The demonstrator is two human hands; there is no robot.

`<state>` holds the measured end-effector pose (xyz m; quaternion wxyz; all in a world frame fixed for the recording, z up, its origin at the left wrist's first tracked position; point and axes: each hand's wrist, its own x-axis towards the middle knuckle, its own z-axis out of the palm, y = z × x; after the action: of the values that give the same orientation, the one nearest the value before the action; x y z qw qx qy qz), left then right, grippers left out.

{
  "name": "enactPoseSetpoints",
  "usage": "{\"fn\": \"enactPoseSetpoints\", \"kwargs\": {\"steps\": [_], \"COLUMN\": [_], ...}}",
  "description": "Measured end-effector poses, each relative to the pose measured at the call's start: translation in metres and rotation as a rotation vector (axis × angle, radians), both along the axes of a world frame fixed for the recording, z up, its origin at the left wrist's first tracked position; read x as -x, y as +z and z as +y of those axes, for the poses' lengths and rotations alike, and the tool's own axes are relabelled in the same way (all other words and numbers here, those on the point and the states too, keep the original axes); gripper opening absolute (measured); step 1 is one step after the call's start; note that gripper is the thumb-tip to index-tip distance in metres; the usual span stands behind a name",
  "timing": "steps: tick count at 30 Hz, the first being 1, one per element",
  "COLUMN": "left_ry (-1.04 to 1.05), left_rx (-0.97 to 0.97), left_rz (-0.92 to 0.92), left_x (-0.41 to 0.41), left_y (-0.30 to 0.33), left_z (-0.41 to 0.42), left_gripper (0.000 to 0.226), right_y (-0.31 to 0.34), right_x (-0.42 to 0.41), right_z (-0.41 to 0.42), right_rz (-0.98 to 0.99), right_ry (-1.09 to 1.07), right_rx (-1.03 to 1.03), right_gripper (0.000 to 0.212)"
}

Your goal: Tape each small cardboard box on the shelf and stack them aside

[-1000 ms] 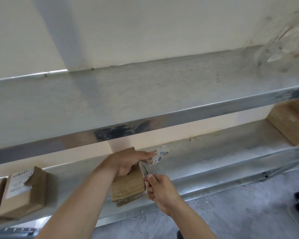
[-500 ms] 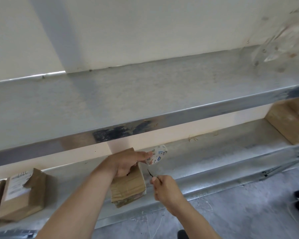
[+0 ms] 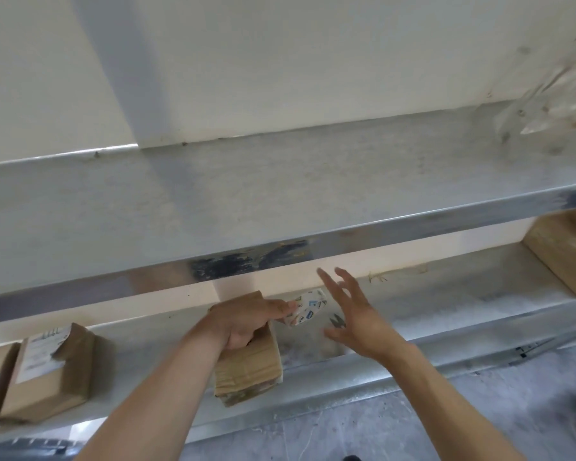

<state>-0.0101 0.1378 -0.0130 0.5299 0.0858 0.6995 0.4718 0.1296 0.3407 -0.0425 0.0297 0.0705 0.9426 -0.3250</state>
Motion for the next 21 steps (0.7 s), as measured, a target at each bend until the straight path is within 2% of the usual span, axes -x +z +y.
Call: {"fn": "enactPoseSetpoints", "kwargs": {"steps": [1, 3, 5, 6, 10, 12, 15, 17, 18, 21], "left_ry": [-0.007, -0.046, -0.065, -0.073, -0.225, -0.23, -0.175, -0.158, -0.147, -0.077], "left_rx": [-0.013, -0.042, -0.085, -0.096, -0.039, -0.004, -0.006, 0.025, 0.034, 0.076], "left_rz": [-0.004, -0.001, 0.018, 0.043, 0.2, 0.259, 0.226, 0.236, 0.24, 0.261], "left_x": [0.0, 0.0, -0.001, -0.001, -0.003, -0.002, -0.003, -0.006, -0.007, -0.01], "left_y": [-0.002, -0.004, -0.004, -0.004, 0.008, 0.007, 0.002, -0.001, -0.002, -0.004], "left_z": [-0.002, -0.004, -0.006, -0.007, -0.007, -0.007, -0.008, -0.008, -0.008, -0.008], "left_gripper": [0.057, 0.061, 0.058, 0.059, 0.073, 0.059, 0.036, 0.026, 0.022, 0.024], "right_y": [0.011, 0.026, 0.035, 0.037, 0.029, 0.027, 0.025, 0.028, 0.03, 0.035], "right_x": [0.007, 0.021, 0.032, 0.035, 0.036, 0.034, 0.033, 0.032, 0.033, 0.036], "right_z": [-0.003, -0.016, -0.026, -0.027, -0.025, -0.024, -0.023, -0.024, -0.024, -0.027], "right_rz": [0.035, -0.021, -0.075, -0.048, -0.084, -0.088, -0.034, 0.027, 0.049, 0.036], "right_ry": [0.08, 0.155, 0.107, 0.09, 0.111, 0.088, 0.15, 0.167, 0.144, 0.082], "right_rx": [-0.01, -0.044, -0.01, -0.042, -0.03, -0.009, -0.117, -0.176, -0.215, -0.206], "right_gripper": [0.094, 0.061, 0.03, 0.021, 0.029, 0.033, 0.031, 0.048, 0.054, 0.049]}}
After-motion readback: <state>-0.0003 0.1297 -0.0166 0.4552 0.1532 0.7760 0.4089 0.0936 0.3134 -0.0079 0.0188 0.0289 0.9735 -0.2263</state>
